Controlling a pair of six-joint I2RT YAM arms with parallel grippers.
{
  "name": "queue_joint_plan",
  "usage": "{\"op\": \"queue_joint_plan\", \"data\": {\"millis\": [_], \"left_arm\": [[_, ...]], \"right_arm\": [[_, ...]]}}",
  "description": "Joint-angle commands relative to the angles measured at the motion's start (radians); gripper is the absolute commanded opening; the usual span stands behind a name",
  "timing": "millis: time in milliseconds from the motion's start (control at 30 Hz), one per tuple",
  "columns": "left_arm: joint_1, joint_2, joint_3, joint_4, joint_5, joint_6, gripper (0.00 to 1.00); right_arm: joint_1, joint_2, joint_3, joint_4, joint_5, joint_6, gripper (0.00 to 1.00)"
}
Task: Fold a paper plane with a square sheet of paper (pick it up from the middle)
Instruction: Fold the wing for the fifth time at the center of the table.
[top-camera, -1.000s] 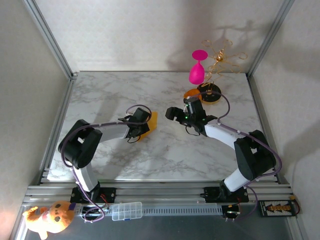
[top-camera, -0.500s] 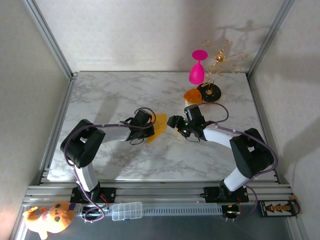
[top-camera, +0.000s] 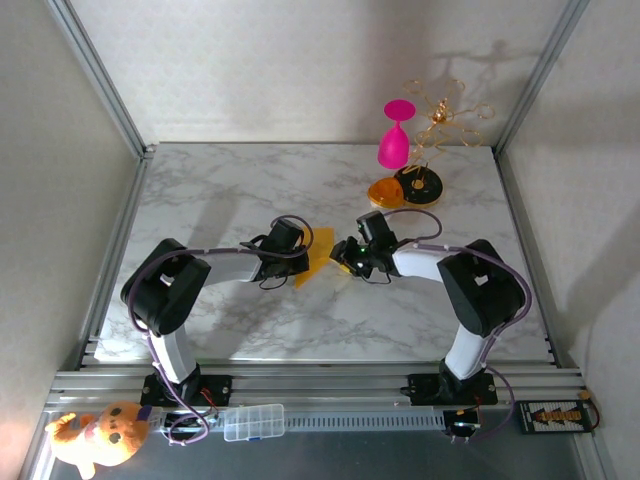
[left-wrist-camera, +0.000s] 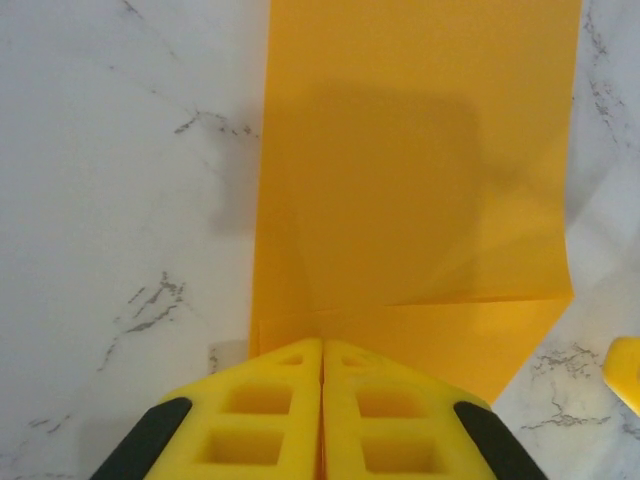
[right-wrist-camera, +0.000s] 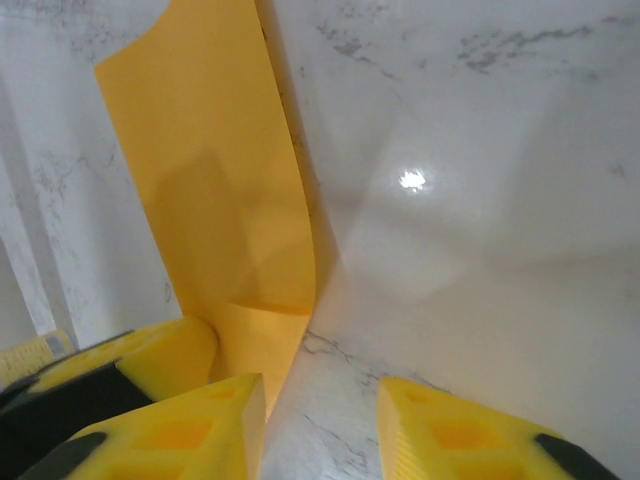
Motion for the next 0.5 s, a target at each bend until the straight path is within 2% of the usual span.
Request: {"op": "queue_joint_plan", "data": {"millis": [0,267,467], "left_arm": [[-0.011,0.023,-0.010,-0.061,-0.002,0.015,0.08],[-0.011,0.024,-0.012,-0.058,0.000,0.012,0.09],[-0.011,0.023,-0.012,-0.057,0.000,0.011,0.09]], "right_arm": [[0.011,0.041,0.051,0.003,-0.009,0.023,0.33],[0.020,0.104,0.109,0.003,-0.028,0.016,0.31],[0.025,0.136,0.116,0.041,-0.097,0.011,0.31]]}}
